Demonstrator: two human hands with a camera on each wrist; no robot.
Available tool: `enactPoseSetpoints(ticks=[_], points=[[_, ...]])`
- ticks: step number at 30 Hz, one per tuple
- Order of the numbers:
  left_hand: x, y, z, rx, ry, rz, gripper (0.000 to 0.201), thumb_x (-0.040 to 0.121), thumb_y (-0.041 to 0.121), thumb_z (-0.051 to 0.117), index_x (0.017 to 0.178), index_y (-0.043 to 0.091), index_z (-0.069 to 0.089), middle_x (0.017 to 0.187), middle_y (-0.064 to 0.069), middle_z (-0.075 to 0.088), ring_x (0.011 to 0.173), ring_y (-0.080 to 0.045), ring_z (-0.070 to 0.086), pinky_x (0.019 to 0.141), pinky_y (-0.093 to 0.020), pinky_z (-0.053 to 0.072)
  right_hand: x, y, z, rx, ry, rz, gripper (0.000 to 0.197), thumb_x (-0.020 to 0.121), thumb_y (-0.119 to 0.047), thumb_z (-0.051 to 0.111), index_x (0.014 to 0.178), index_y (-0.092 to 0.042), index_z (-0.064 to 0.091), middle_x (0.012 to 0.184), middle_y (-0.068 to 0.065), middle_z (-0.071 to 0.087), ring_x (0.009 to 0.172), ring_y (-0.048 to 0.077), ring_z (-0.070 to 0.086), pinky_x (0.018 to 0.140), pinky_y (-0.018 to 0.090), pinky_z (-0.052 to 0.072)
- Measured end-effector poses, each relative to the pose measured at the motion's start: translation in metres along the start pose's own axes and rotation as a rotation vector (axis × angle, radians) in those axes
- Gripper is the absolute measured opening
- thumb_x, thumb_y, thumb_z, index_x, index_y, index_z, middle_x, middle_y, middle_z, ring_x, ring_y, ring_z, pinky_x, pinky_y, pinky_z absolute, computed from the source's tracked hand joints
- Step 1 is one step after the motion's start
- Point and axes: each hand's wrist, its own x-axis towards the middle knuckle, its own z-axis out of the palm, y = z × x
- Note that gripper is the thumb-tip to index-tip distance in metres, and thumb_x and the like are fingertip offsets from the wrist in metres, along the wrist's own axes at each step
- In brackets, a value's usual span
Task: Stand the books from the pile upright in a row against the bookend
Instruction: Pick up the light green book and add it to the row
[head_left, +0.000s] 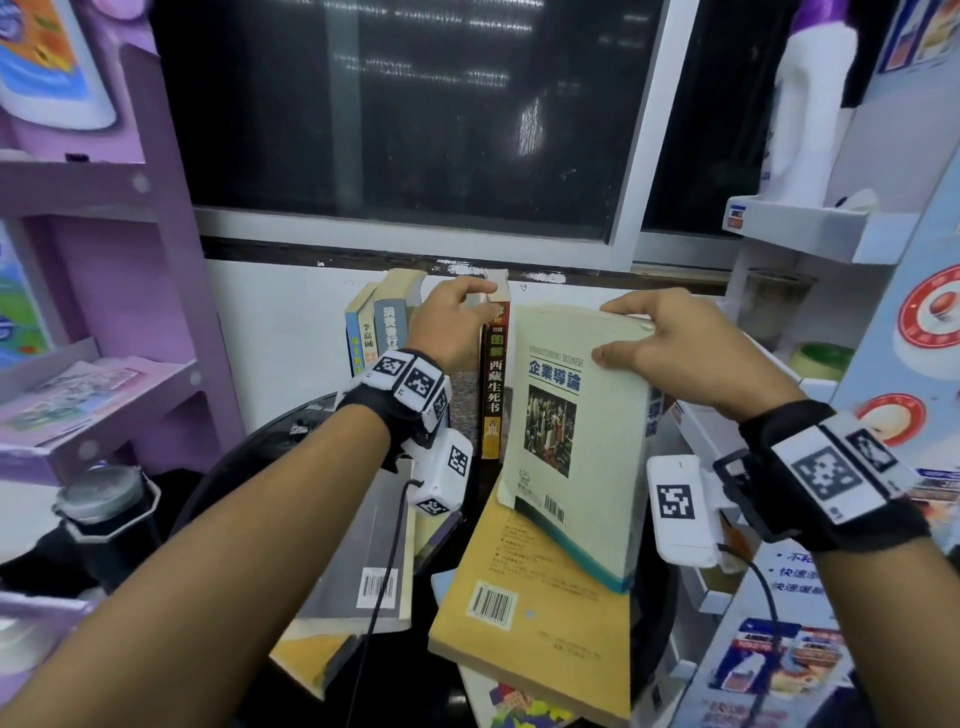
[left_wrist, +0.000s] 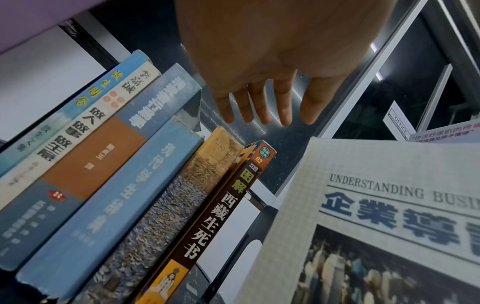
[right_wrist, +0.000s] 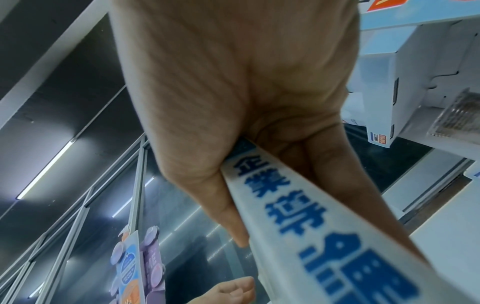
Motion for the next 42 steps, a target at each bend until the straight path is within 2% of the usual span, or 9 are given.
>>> enactPoseSetpoints(ticks=[2, 7, 10, 13, 17, 20, 27, 35, 42], points=[[0.002, 0.002, 0.001, 0.068, -0.009, -0.012, 0.032, 0.087, 0.032, 0.060, 0.118, 0.025, 0.061, 0.125, 0.003, 0.057, 0.104, -0.014, 0.058, 0.091, -0.033, 0.050, 0.003, -0.002, 0.001, 0.001, 0.036, 0.019, 0.034, 0.086, -0.022, 0.071, 0.119, -0.022, 0.062, 0.103, 0.005, 0.064, 0.071, 0.012, 0.064, 0.046, 0.025, 0.053], [0.006, 0.005, 0.009, 0.141, -0.022, -0.047, 0.041, 0.092, 0.024, 0.059, 0.132, 0.020, 0.053, 0.138, -0.003, 0.050, 0.109, -0.016, 0.053, 0.085, -0.025, 0.040, 0.015, -0.005, 0.006, 0.013, 0.107, 0.076, 0.042, 0.086, -0.022, 0.070, 0.126, -0.020, 0.059, 0.106, 0.007, 0.065, 0.080, 0.020, 0.068, 0.060, 0.036, 0.060], [0.008, 0.003, 0.010, 0.254, -0.013, -0.018, 0.046, 0.090, 0.031, 0.060, 0.135, 0.023, 0.051, 0.140, -0.005, 0.050, 0.123, -0.023, 0.050, 0.103, -0.035, 0.040, 0.024, -0.005, 0.012, 0.002, 0.123, 0.080, 0.031, 0.087, -0.022, 0.068, 0.117, -0.023, 0.059, 0.107, 0.009, 0.067, 0.085, 0.025, 0.068, 0.066, 0.039, 0.061], [0.013, 0.002, 0.010, 0.270, -0.034, -0.018, 0.050, 0.089, 0.032, 0.061, 0.137, 0.023, 0.049, 0.139, -0.006, 0.051, 0.124, -0.025, 0.050, 0.104, -0.046, 0.042, 0.034, -0.004, 0.020, -0.022, 0.143, 0.082, 0.021, 0.088, -0.023, 0.065, 0.107, -0.028, 0.057, 0.105, 0.009, 0.067, 0.086, 0.027, 0.068, 0.068, 0.042, 0.061], [0.020, -0.005, 0.010, 0.310, -0.044, -0.002, 0.049, 0.092, 0.031, 0.059, 0.138, 0.022, 0.048, 0.142, -0.006, 0.048, 0.128, -0.023, 0.047, 0.107, -0.038, 0.038, 0.048, -0.002, 0.030, -0.034, 0.175, 0.101, 0.027, 0.089, -0.024, 0.063, 0.115, -0.022, 0.059, 0.106, 0.011, 0.066, 0.089, 0.030, 0.066, 0.073, 0.045, 0.060], [0.024, -0.011, 0.012, 0.360, -0.048, 0.022, 0.046, 0.094, 0.031, 0.057, 0.138, 0.022, 0.048, 0.143, -0.002, 0.048, 0.127, -0.019, 0.047, 0.095, -0.024, 0.032, 0.060, 0.000, 0.037, -0.049, 0.189, 0.107, 0.032, 0.090, -0.024, 0.063, 0.120, -0.018, 0.058, 0.107, 0.012, 0.065, 0.089, 0.031, 0.066, 0.073, 0.047, 0.060], [0.035, -0.023, 0.014, 0.295, -0.019, 0.068, 0.036, 0.091, 0.030, 0.062, 0.125, 0.023, 0.052, 0.128, 0.003, 0.057, 0.104, -0.008, 0.052, 0.076, -0.016, 0.037, 0.087, 0.011, 0.057, -0.076, 0.220, 0.119, 0.031, 0.091, -0.026, 0.060, 0.121, -0.015, 0.057, 0.112, 0.012, 0.065, 0.092, 0.030, 0.064, 0.073, 0.041, 0.060], [0.045, -0.040, 0.012, 0.138, -0.087, 0.102, 0.029, 0.089, 0.025, 0.066, 0.113, 0.019, 0.052, 0.143, 0.008, 0.049, 0.127, -0.013, 0.047, 0.103, -0.034, 0.043, 0.120, 0.020, 0.084, -0.106, 0.251, 0.131, 0.031, 0.092, -0.028, 0.058, 0.120, -0.015, 0.055, 0.115, 0.015, 0.063, 0.098, 0.033, 0.061, 0.078, 0.043, 0.058], [0.050, -0.047, 0.009, 0.075, -0.123, 0.149, 0.029, 0.087, 0.020, 0.068, 0.112, 0.021, 0.053, 0.141, 0.007, 0.050, 0.123, -0.009, 0.050, 0.101, -0.025, 0.040, 0.142, 0.027, 0.103, -0.112, 0.264, 0.120, 0.033, 0.091, -0.028, 0.057, 0.121, -0.013, 0.056, 0.112, 0.017, 0.063, 0.100, 0.037, 0.059, 0.081, 0.040, 0.054]])
